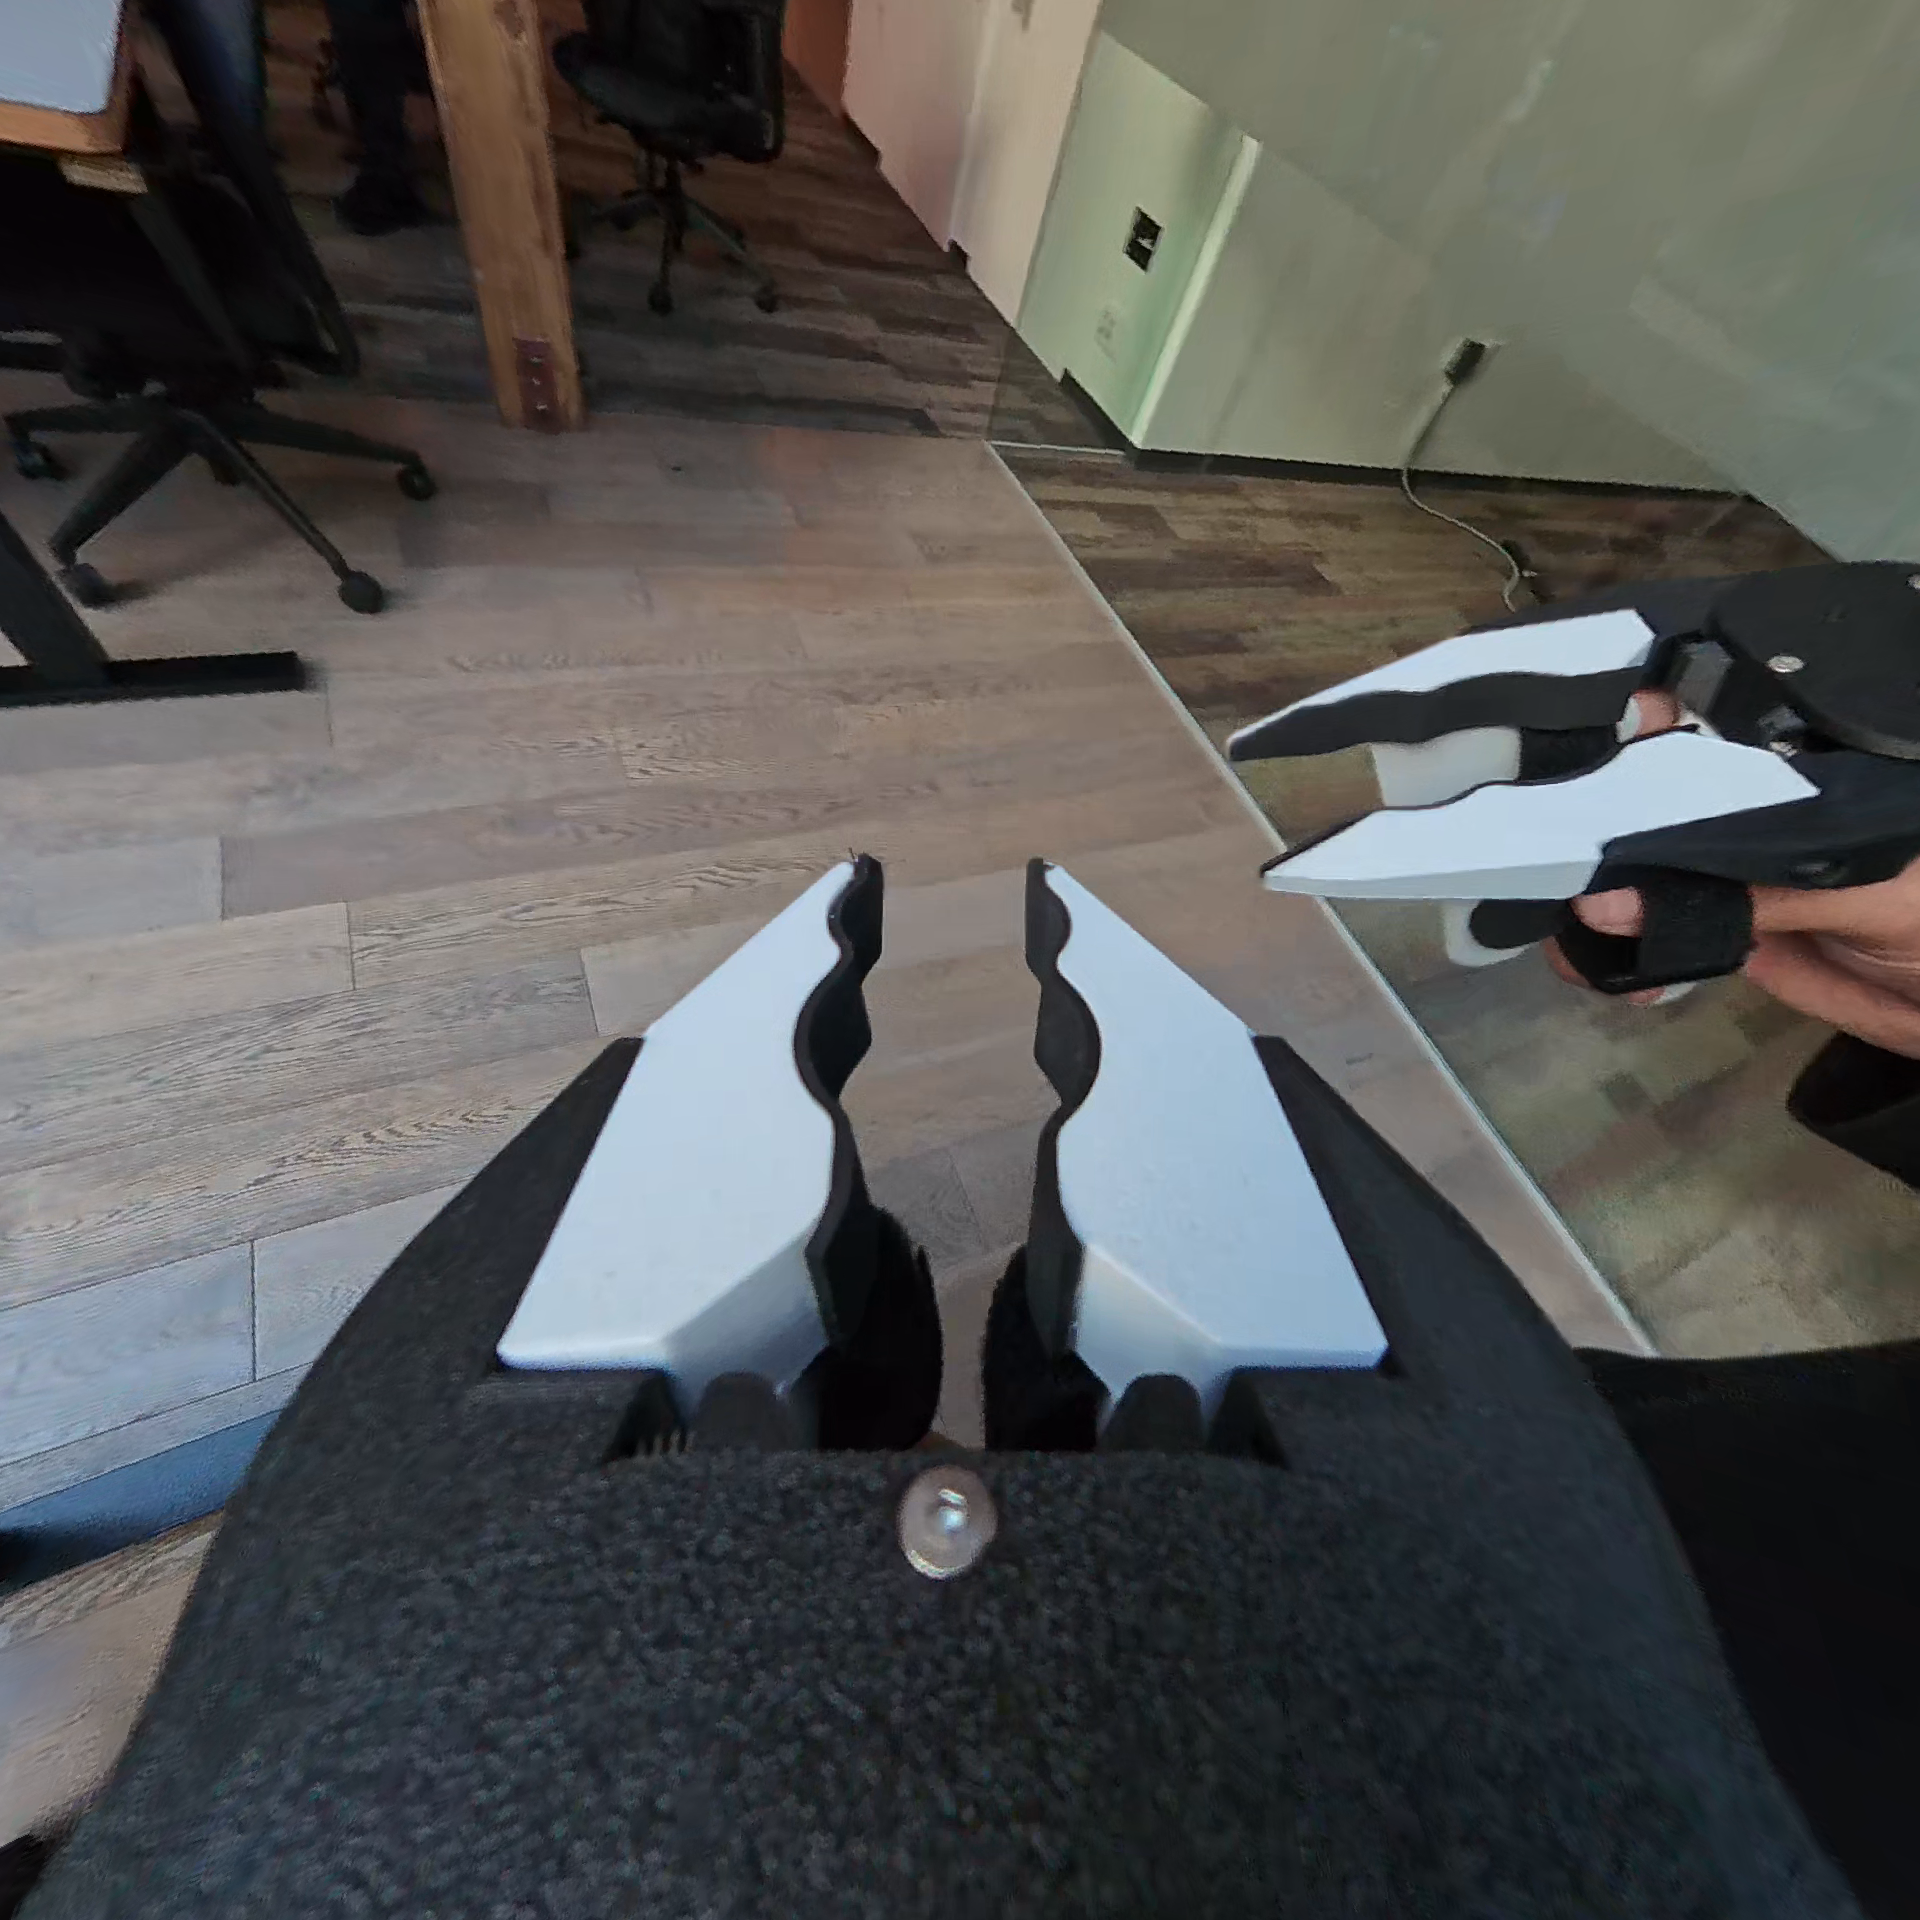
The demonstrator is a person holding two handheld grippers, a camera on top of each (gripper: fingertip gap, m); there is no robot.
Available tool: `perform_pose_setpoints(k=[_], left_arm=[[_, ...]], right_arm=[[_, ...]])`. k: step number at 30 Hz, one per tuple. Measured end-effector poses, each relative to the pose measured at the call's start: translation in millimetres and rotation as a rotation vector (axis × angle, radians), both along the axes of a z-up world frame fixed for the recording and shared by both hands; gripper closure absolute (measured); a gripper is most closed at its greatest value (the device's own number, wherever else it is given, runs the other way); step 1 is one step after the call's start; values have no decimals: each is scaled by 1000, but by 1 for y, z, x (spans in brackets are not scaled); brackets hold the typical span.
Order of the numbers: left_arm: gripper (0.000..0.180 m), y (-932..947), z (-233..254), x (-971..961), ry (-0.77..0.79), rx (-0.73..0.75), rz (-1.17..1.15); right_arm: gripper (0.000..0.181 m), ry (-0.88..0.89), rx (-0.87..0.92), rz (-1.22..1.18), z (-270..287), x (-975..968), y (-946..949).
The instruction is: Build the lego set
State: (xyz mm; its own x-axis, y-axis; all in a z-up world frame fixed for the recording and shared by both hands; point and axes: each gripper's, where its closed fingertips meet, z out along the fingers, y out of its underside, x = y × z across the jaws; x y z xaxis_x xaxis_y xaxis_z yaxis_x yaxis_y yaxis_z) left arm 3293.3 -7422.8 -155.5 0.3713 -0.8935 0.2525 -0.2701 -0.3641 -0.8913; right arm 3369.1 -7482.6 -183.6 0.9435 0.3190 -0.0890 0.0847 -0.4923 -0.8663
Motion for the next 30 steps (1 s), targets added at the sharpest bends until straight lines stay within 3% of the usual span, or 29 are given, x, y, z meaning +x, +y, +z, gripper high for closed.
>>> perform_pose_setpoints(k=[8,16,23,27,30], left_arm=[[154,196,16,29,-21,-57,160],[155,363,-14,52,32,-86,271],[155,558,-55,105,76,-261,383],[155,669,-35,128,81,-252,397],[154,726,-32,146,101,-355,315]], right_arm=[[135,30,27,26,41,86,192],[135,97,1,99,4,141,386],[134,98,-14,162,-12,206,577],[134,111,19,215,10,237,681],[133,83,-10,260,10,259,758]])
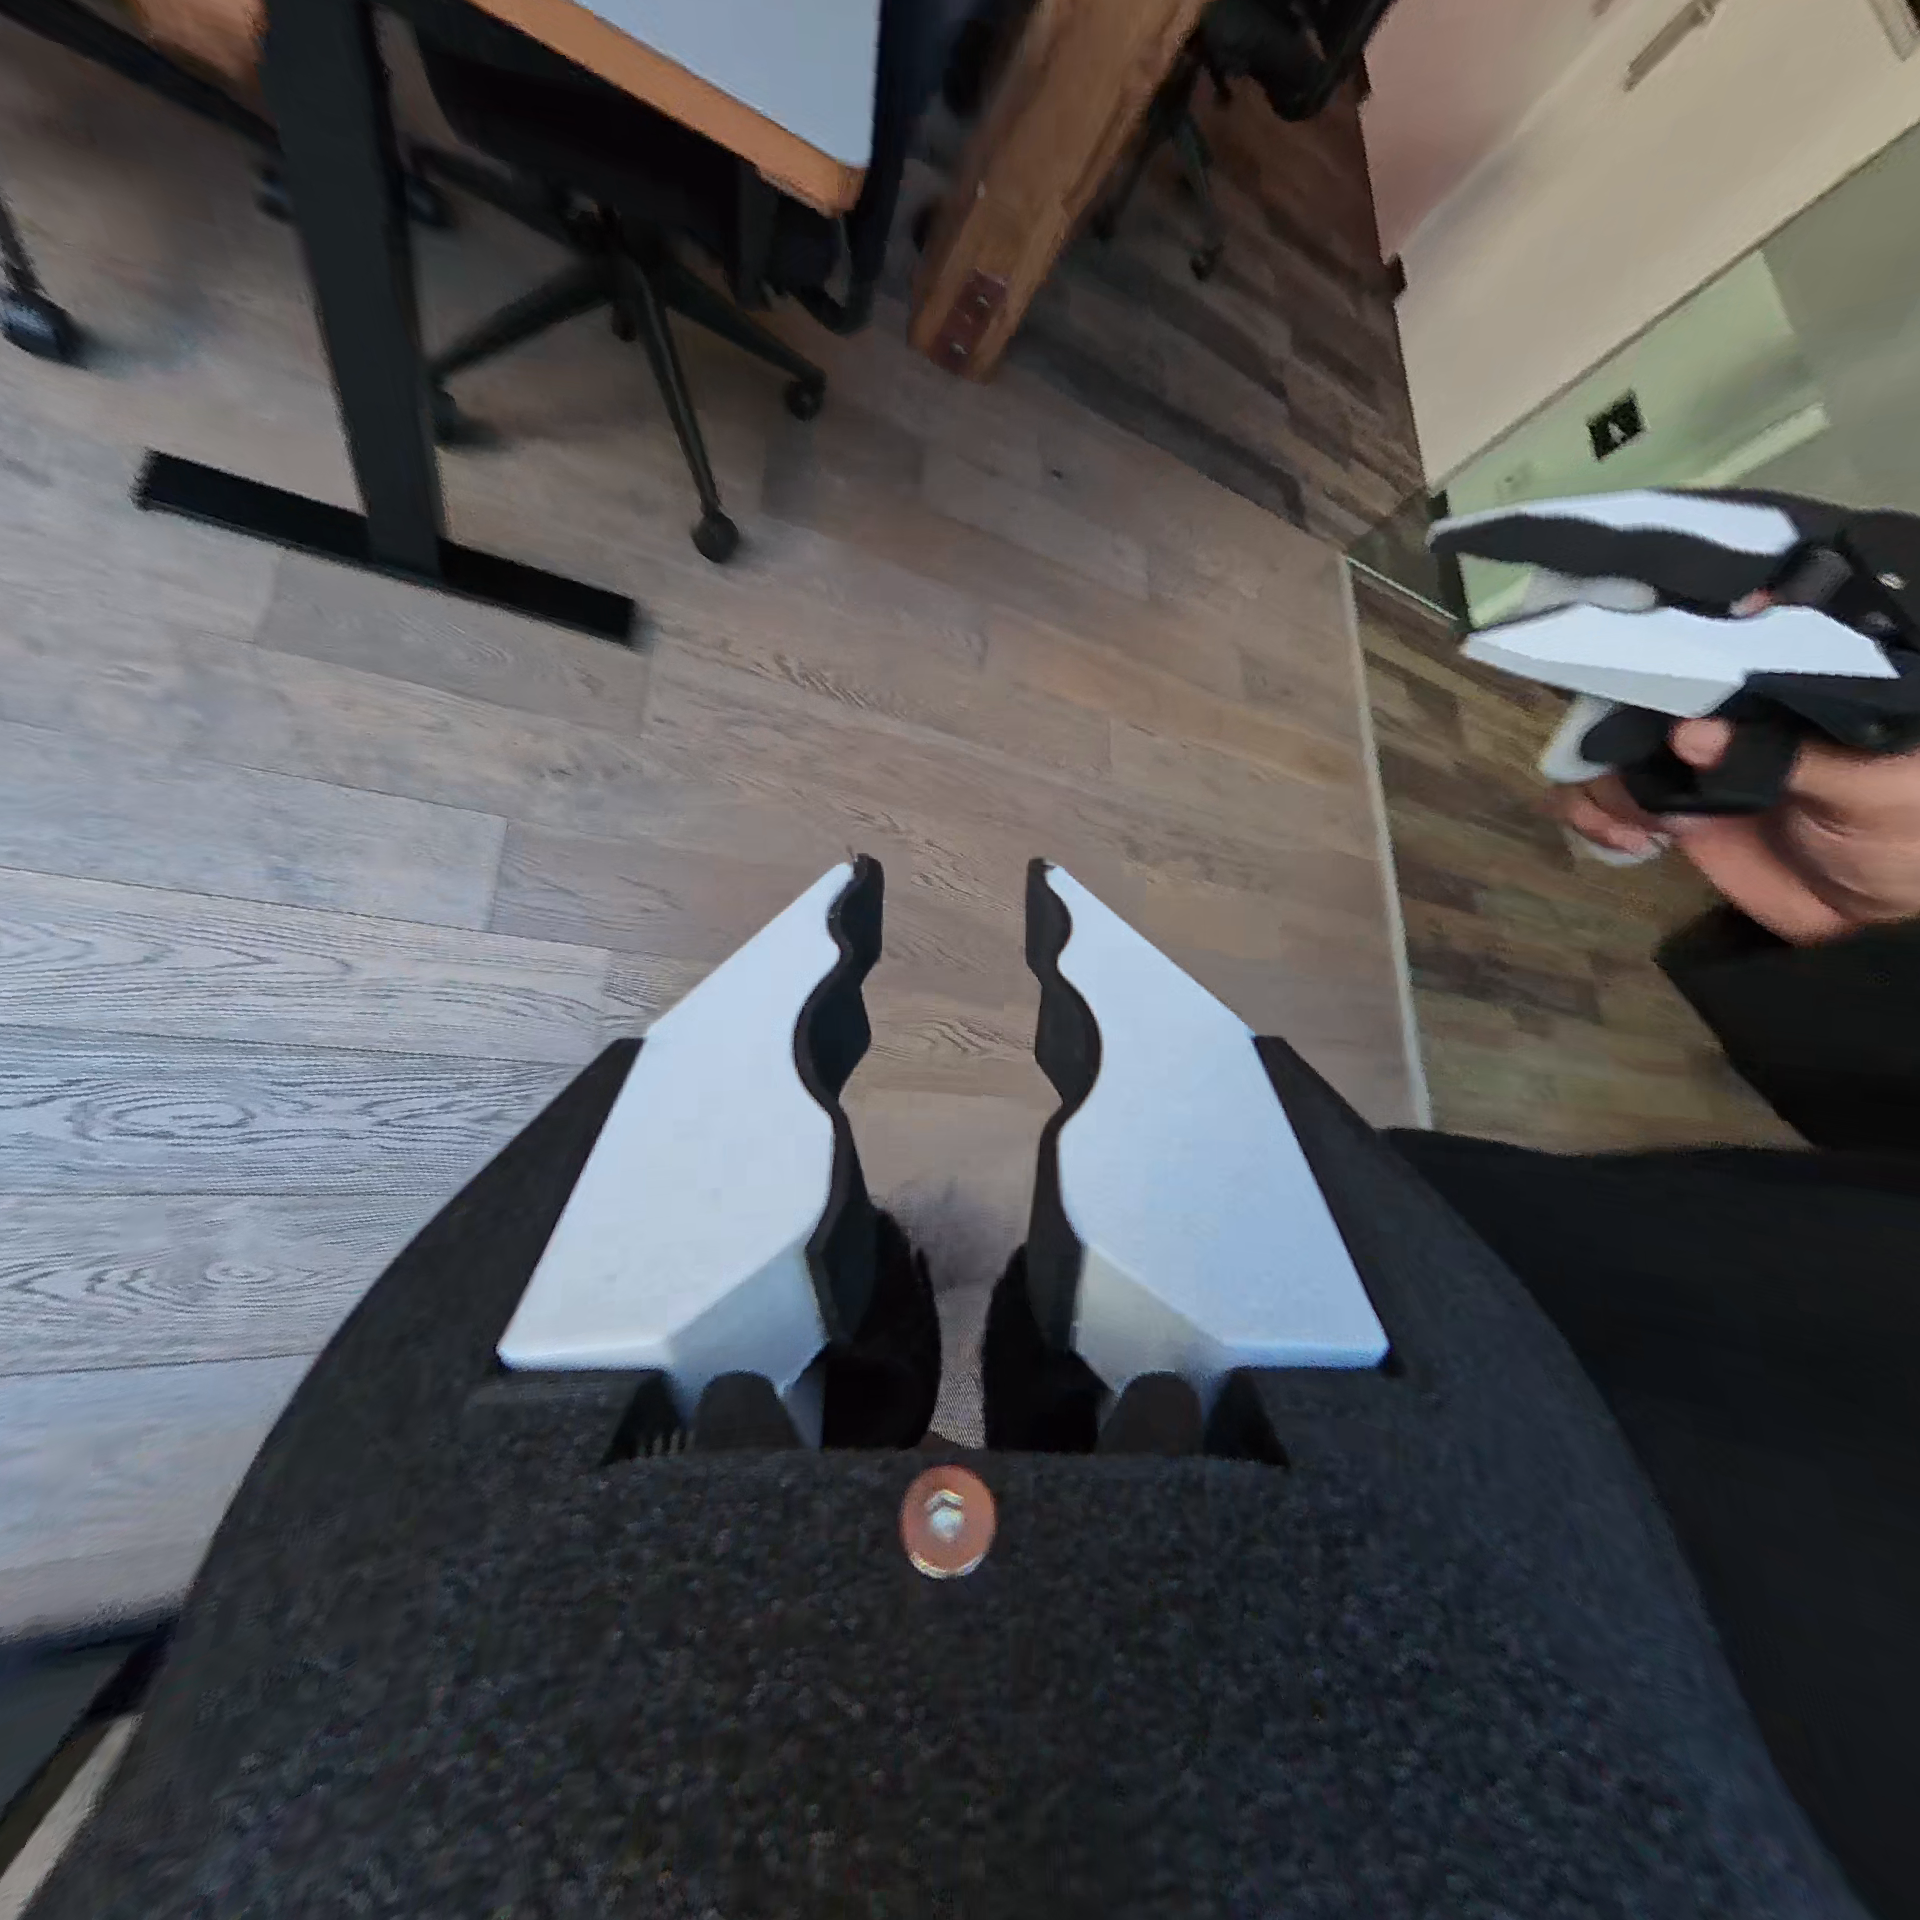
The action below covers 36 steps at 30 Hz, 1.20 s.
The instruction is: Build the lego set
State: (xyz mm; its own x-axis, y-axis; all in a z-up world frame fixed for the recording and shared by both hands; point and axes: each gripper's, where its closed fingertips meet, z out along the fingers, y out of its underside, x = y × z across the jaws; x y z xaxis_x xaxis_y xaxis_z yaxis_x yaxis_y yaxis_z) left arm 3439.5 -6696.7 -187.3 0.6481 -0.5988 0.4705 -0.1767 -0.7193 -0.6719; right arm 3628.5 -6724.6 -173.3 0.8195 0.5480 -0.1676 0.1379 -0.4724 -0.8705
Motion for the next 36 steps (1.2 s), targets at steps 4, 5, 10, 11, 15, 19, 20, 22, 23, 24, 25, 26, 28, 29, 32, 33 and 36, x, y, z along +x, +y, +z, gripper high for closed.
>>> perform_pose_setpoints(k=[4,5,10,11,15,19,20,22,23,24,25,26,28,29,32,33,36], left_arm=[[150,79,4,25,-36,-49,-132],[149,108,-1,26,2,-30,-143],[149,258,-20,43,101,44,-231],[149,292,-23,47,114,60,-244],[130,426,-28,59,233,21,-257],[127,561,-28,83,309,30,-306],[125,595,-31,90,327,21,-316],[125,663,-37,105,348,-19,-319],[125,695,-40,114,358,-42,-317],[126,729,-45,124,368,-60,-309],[127,763,-51,133,384,-71,-294],[129,795,-56,141,407,-73,-281],[133,854,-74,151,512,-55,-255],[134,878,-84,156,572,-41,-251],[139,935,-105,182,624,-76,-216],[139,949,-111,194,615,-119,-220],[134,1009,-124,218,694,-107,-241]], right_arm=[[133,-5,29,2,6,25,96],[133,-6,28,-2,3,30,120],[133,-13,12,-50,-22,48,235],[133,-2,1,-66,-26,50,258],[133,32,-46,-141,-17,59,351],[136,-14,-38,-164,-8,76,427],[135,-30,-61,-170,-12,82,441],[135,-25,-74,-174,-14,92,471],[135,-25,-77,-174,-16,98,485],[135,-34,-87,-171,-21,105,499],[135,-43,-95,-171,-26,113,513],[135,-42,-99,-172,-30,123,529],[135,-9,-94,-166,-36,142,564],[135,11,-94,-158,-38,153,582],[135,64,-102,-137,-43,188,635],[135,63,-113,-127,-43,199,650],[135,106,-106,-118,-35,232,692]])
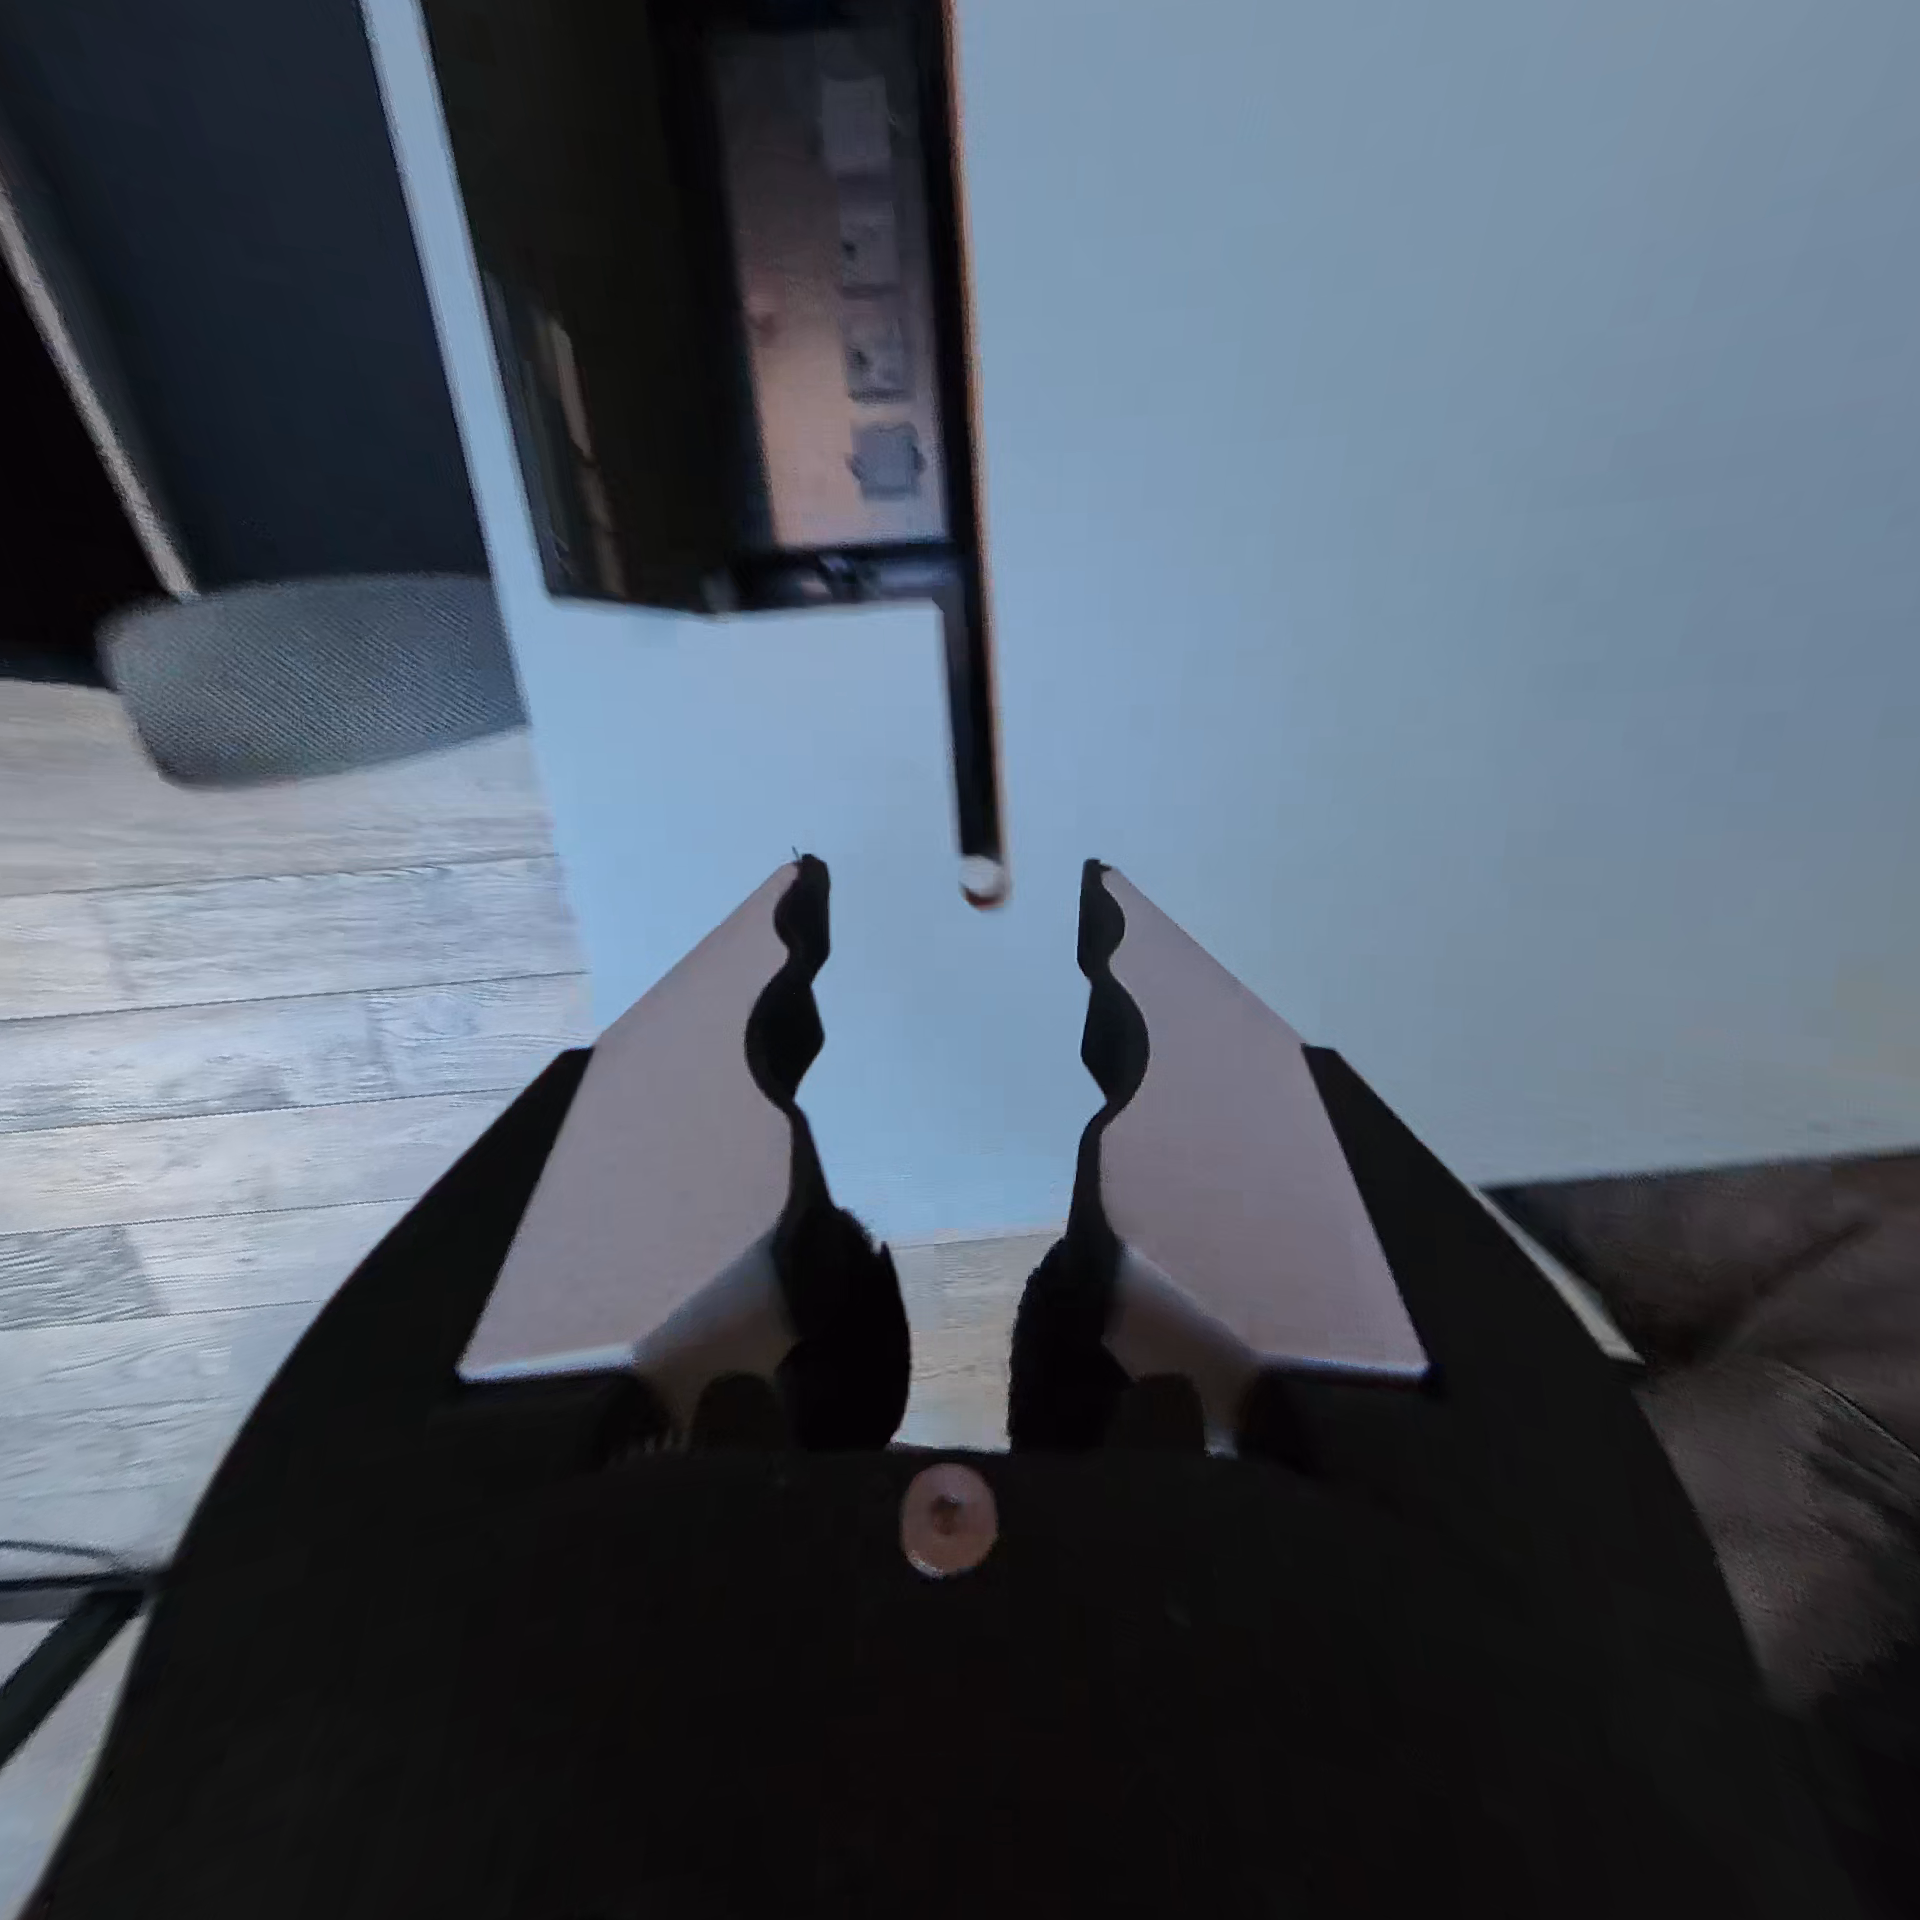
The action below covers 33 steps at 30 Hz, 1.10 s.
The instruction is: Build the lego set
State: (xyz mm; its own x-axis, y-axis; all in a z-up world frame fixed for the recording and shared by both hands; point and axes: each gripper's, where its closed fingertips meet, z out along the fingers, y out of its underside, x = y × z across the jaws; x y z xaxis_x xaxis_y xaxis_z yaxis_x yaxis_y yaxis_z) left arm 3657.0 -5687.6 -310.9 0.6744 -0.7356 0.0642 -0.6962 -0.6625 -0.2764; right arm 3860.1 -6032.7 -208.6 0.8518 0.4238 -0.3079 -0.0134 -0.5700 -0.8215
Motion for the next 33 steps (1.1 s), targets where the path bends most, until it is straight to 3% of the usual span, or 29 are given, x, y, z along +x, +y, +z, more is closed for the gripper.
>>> perform_pose_setpoints(k=[3,8,14,18,24,28,33], left_arm=[[132,64,-20,20,77,-4,-28],[148,153,-70,35,183,-68,-16],[143,200,-117,51,157,-211,18],[159,203,-132,53,142,-265,-28],[172,205,-135,49,269,-140,-157],[175,181,-128,76,203,-86,-216],[174,167,-138,92,408,169,-357]], right_arm=[[135,21,-52,2,-14,33,24],[135,17,-127,-47,-32,69,43],[135,-39,-175,-149,-41,85,60],[135,-28,-188,-197,-41,74,74],[135,-27,-211,-163,-49,46,88],[135,-3,-214,-169,-49,39,93],[135,-2,-231,-158,-54,34,88]])
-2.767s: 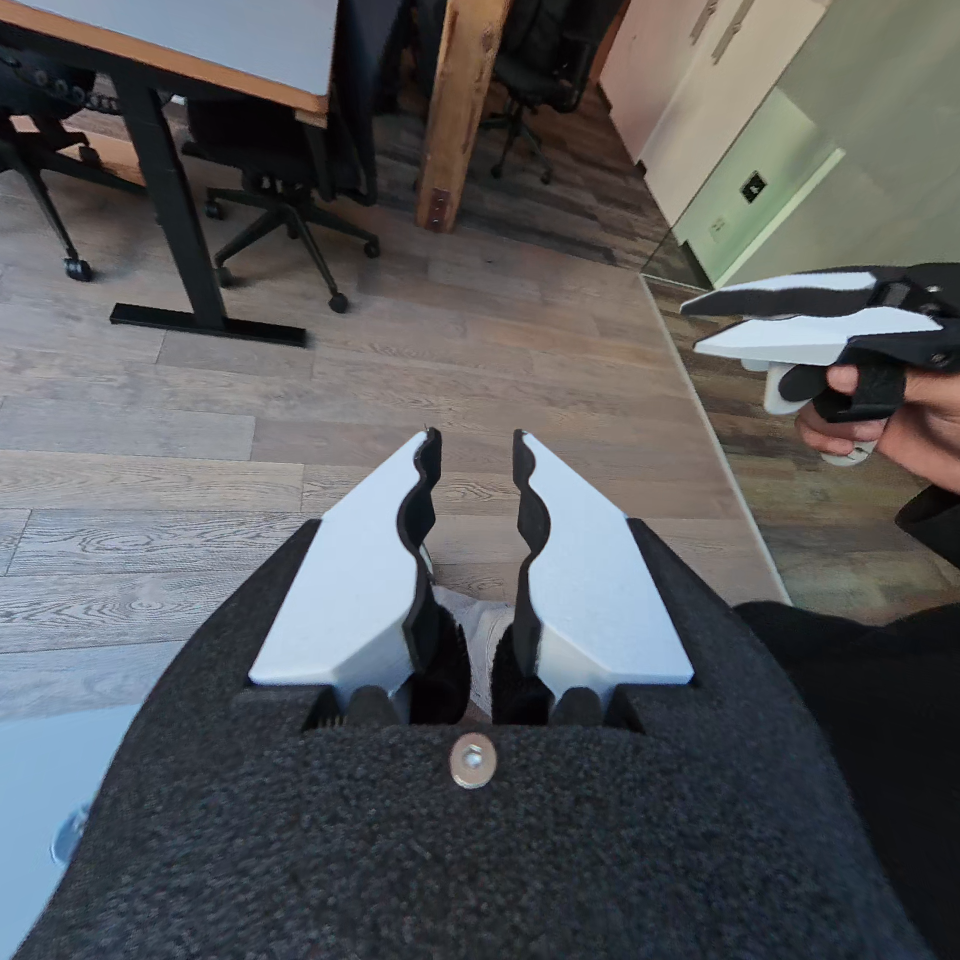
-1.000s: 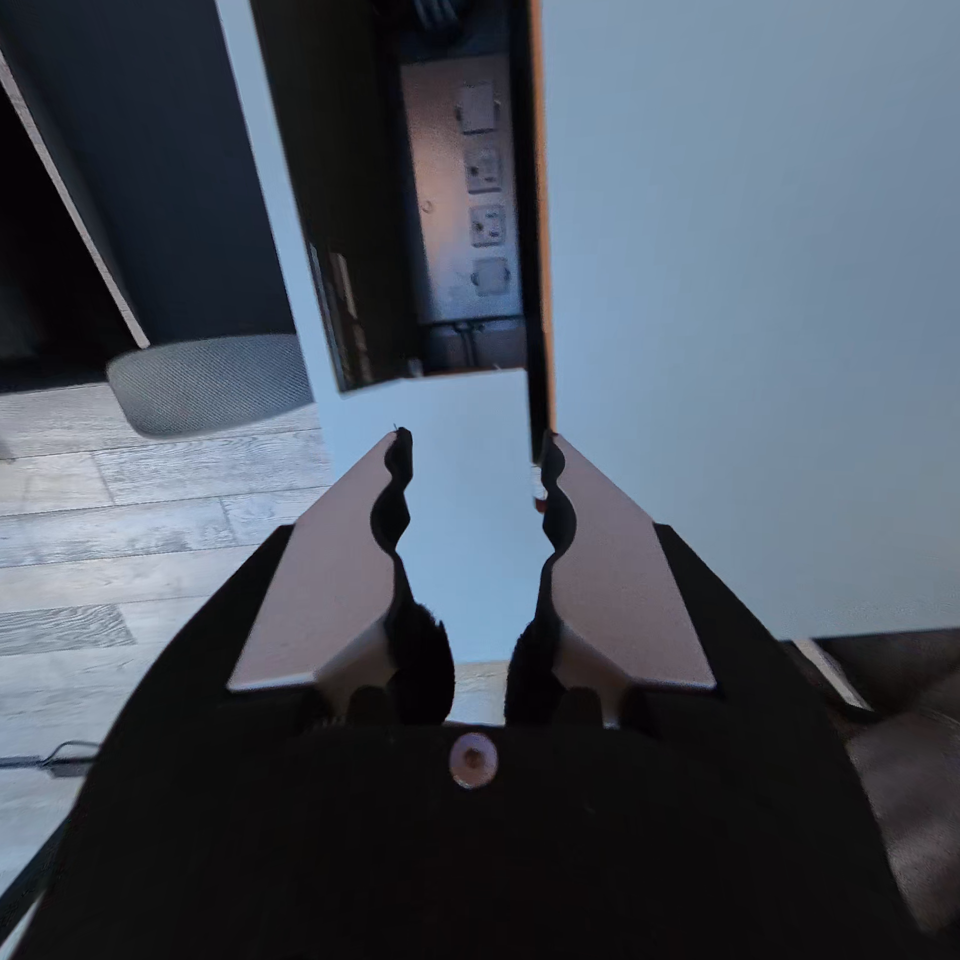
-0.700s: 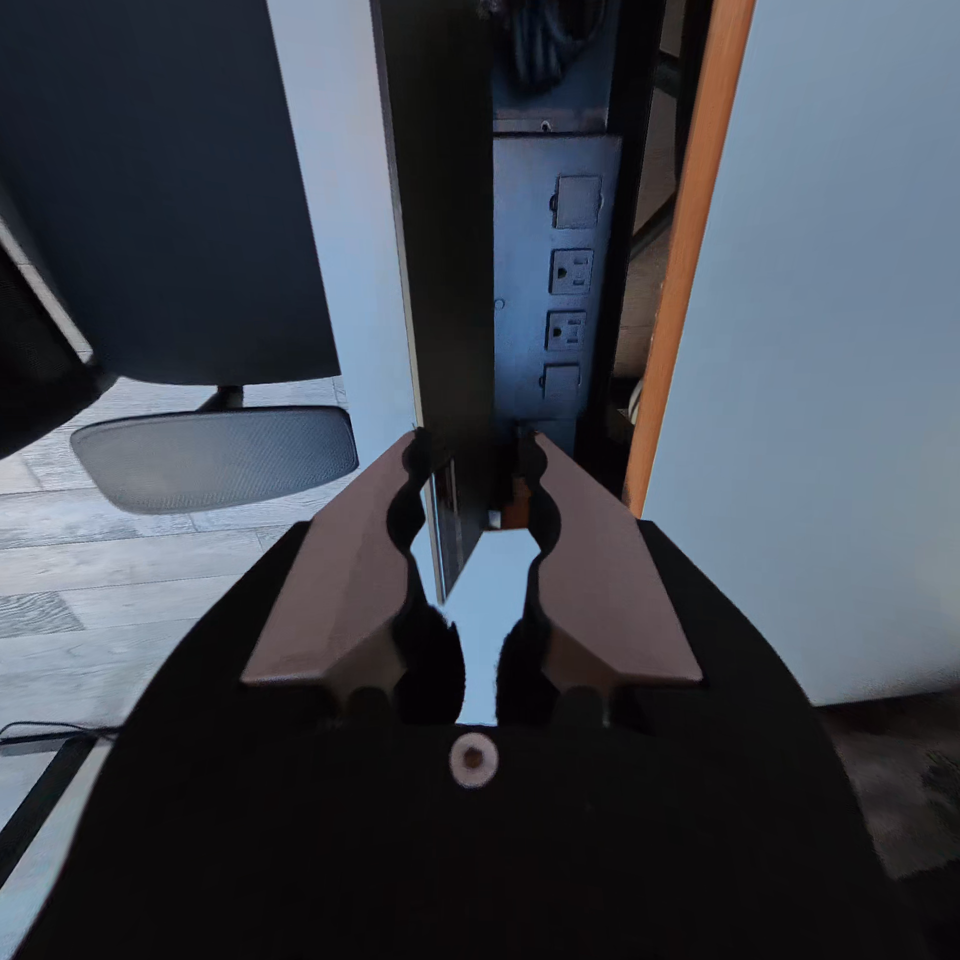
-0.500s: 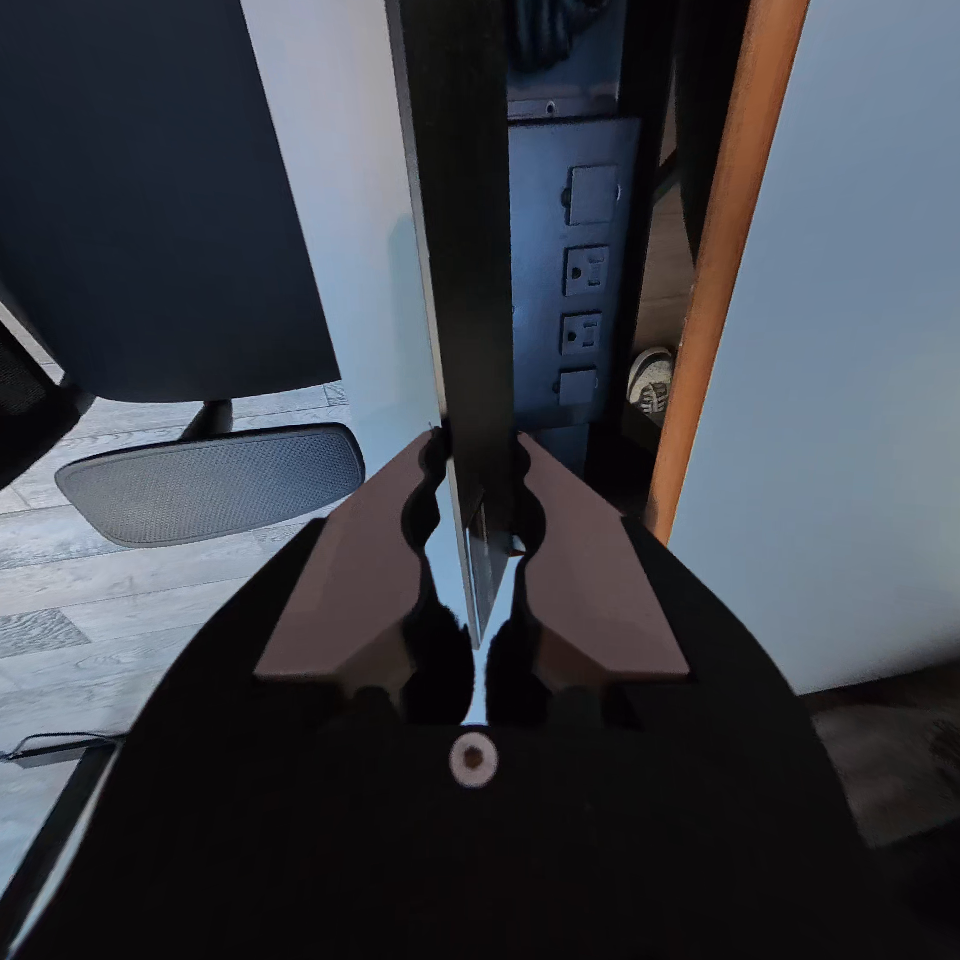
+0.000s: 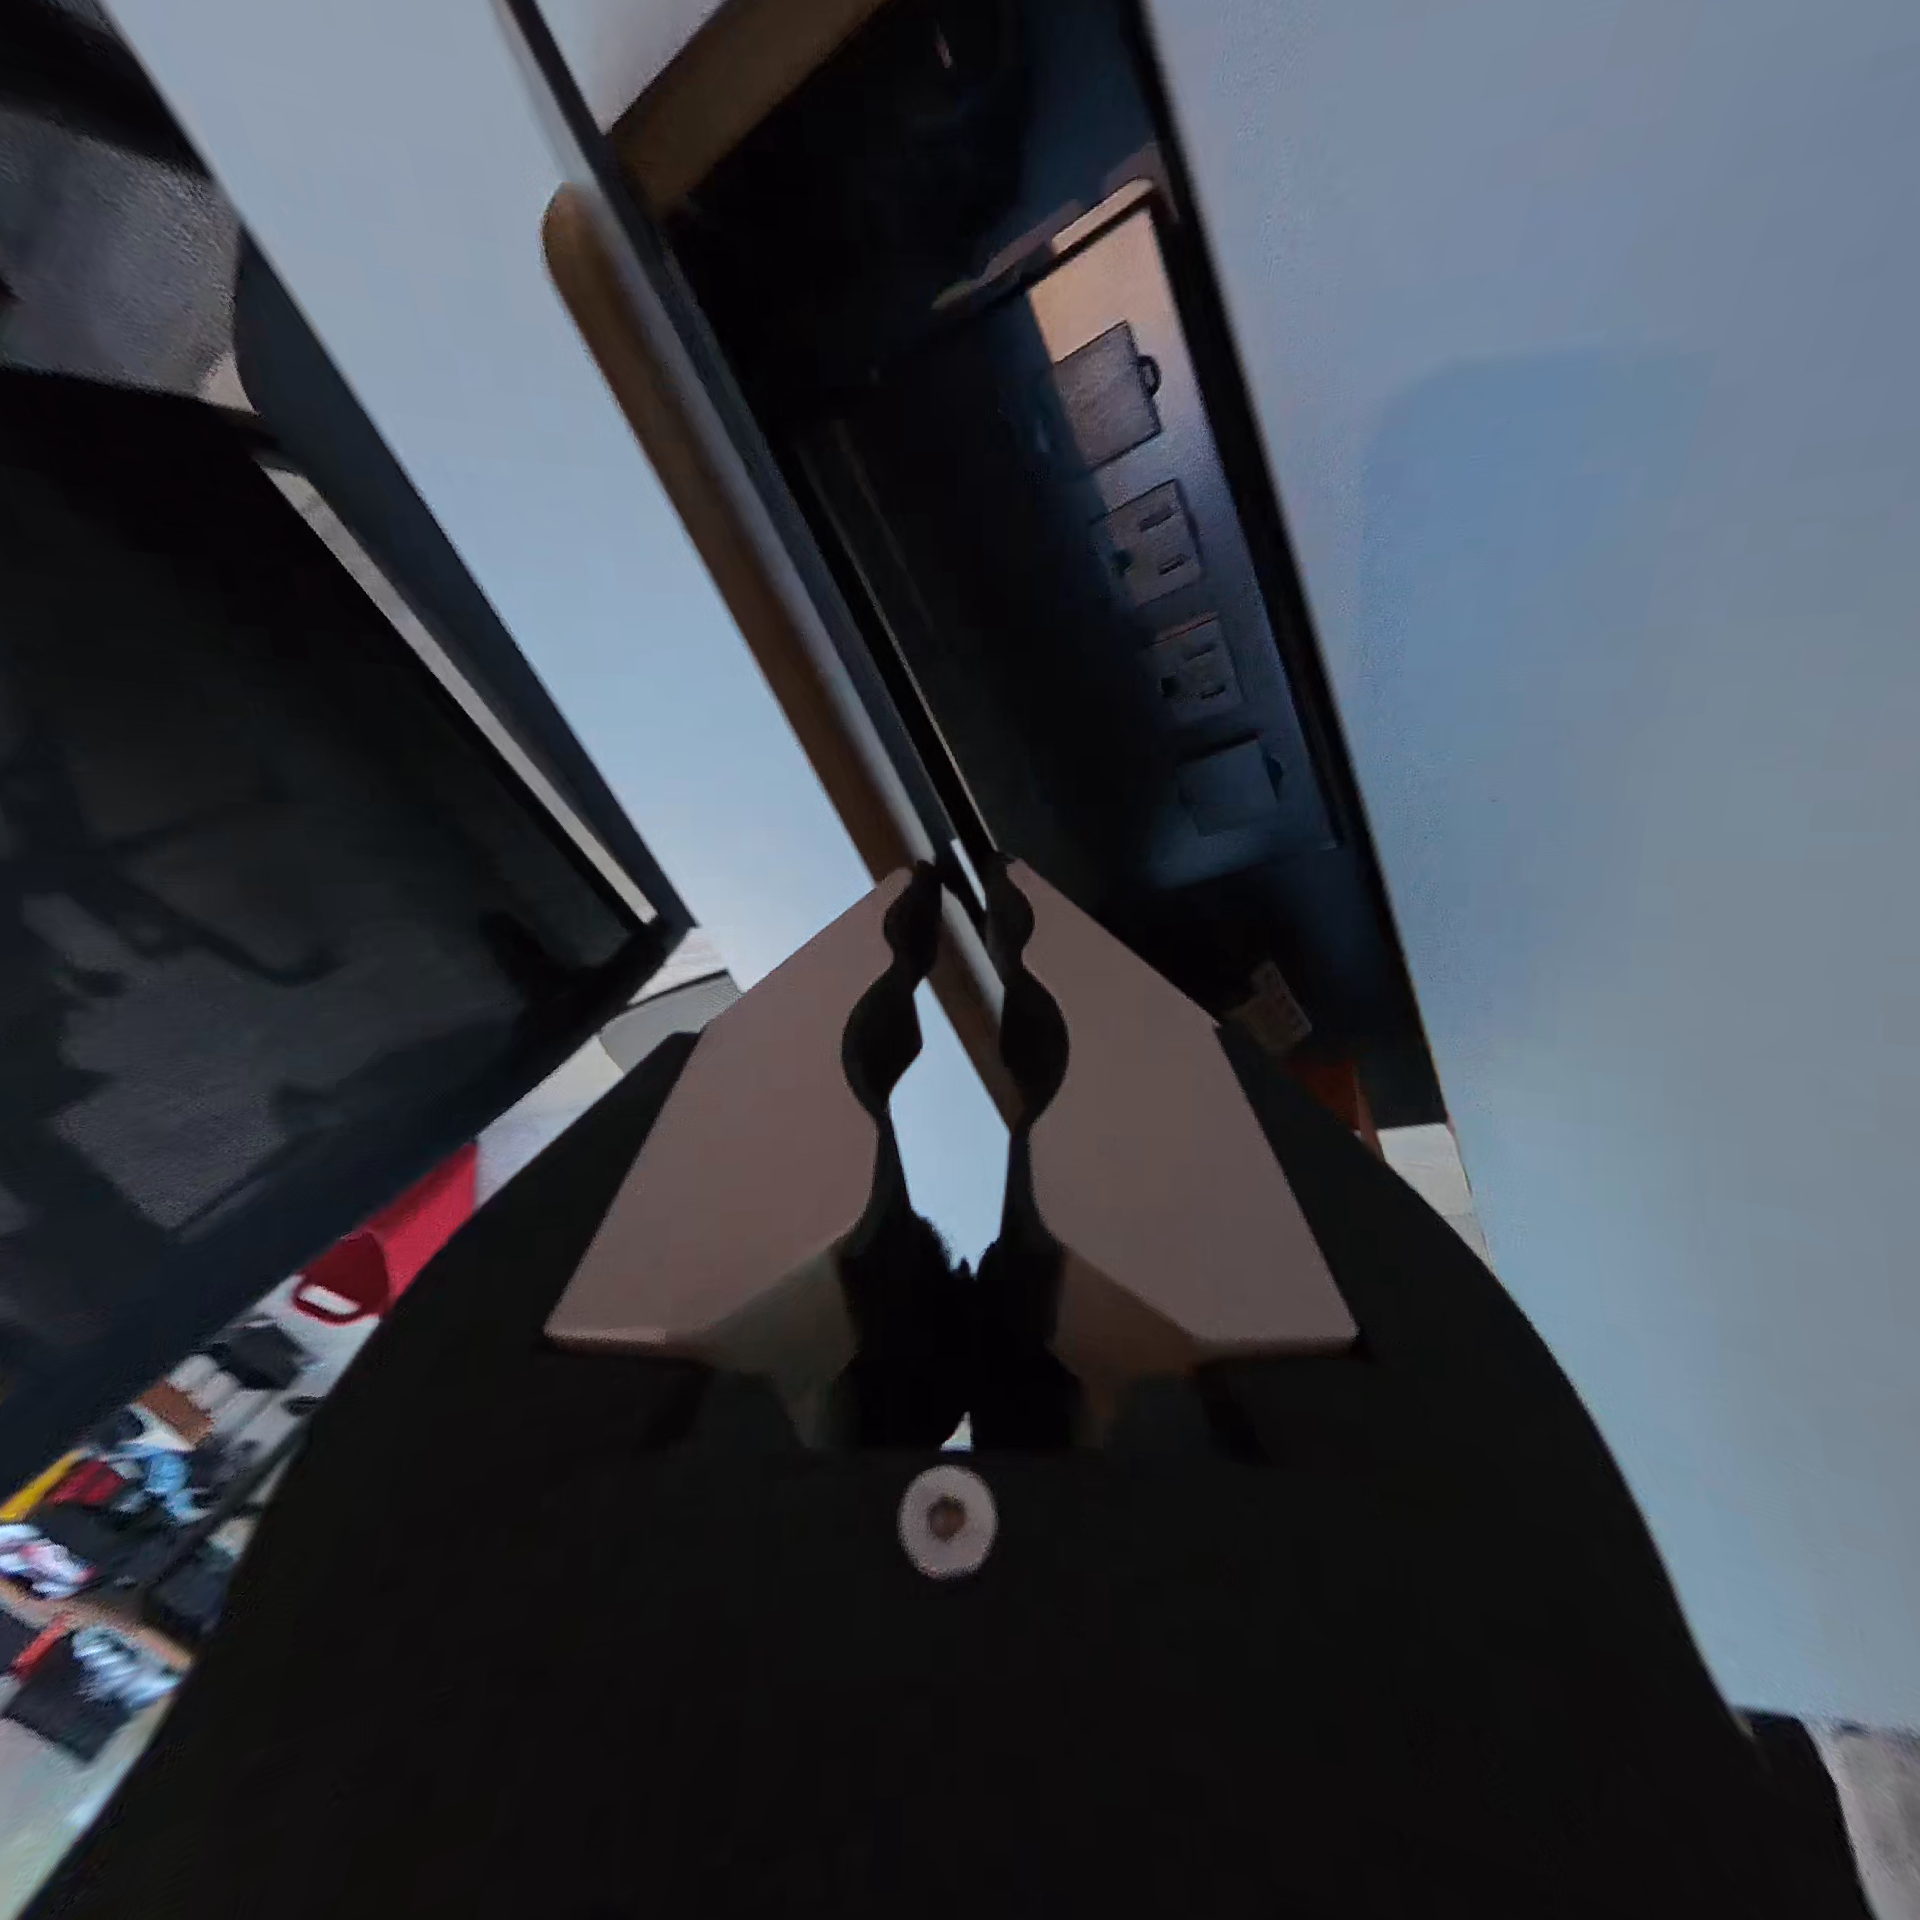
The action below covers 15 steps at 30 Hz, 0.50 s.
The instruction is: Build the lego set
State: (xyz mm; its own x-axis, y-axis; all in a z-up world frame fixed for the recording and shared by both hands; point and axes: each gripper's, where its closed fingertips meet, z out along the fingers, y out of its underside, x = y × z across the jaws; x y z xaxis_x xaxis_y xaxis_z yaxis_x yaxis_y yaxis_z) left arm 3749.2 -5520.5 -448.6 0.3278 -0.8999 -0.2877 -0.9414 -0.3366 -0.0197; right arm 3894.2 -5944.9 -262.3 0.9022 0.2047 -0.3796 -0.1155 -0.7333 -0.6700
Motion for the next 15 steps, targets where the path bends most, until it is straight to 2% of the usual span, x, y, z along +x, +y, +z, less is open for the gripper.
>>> perform_pose_setpoints(k=[5,15], left_arm=[[171,-14,-16,14,145,160,-131],[161,-23,-44,27,273,260,-237]], right_arm=[[135,5,-13,-31,-3,9,-12],[135,31,-36,-70,-12,17,-29]])
